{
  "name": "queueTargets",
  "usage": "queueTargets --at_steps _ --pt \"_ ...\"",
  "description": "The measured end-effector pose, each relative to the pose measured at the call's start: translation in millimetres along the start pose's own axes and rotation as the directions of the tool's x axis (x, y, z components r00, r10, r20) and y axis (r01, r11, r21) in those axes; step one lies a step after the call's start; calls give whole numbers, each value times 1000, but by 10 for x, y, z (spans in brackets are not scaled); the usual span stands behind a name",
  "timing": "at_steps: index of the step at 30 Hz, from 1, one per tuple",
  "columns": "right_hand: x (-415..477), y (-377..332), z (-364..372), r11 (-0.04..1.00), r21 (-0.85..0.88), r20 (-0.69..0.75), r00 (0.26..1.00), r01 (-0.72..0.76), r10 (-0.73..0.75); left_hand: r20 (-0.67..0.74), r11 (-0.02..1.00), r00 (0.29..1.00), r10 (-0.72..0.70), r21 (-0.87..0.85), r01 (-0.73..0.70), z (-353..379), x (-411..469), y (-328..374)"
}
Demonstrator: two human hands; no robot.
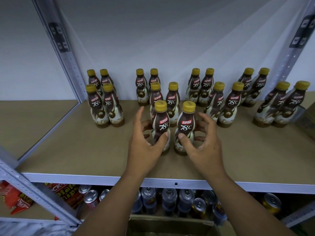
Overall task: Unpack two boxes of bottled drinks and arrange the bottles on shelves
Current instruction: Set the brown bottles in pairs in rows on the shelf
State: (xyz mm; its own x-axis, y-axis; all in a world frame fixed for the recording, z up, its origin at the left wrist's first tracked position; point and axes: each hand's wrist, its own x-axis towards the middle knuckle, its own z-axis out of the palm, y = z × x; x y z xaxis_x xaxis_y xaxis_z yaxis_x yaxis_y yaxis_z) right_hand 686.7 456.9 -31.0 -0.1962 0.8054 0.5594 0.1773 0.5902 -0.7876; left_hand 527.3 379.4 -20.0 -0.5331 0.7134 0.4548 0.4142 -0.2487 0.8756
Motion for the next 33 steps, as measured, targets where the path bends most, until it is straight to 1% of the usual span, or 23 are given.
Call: queueTargets --at_steps 10,22,24,26,30,33 --pt "17 -33 9 999 32 35 999 -32 31 -8 1000 999 31 0 -31 12 7 5" --pt "34 -102 5 996 68 76 996 -52 47 24 1000 999 30 0 -30 -7 4 56" --pt "69 -142 -22 997 68 84 996 -37 31 67 999 997 40 25 -42 -44 44 89" --pt "139 -188 -72 998 63 110 994 -20 13 141 995 988 68 67 -78 -115 127 146" --pt "257 -266 -178 1000 -12 274 961 22 -18 316 980 946 70 154 -124 -269 297 231" --pt "272 -290 -209 998 -53 335 942 43 -23 352 971 934 64 193 -139 -282 324 237"
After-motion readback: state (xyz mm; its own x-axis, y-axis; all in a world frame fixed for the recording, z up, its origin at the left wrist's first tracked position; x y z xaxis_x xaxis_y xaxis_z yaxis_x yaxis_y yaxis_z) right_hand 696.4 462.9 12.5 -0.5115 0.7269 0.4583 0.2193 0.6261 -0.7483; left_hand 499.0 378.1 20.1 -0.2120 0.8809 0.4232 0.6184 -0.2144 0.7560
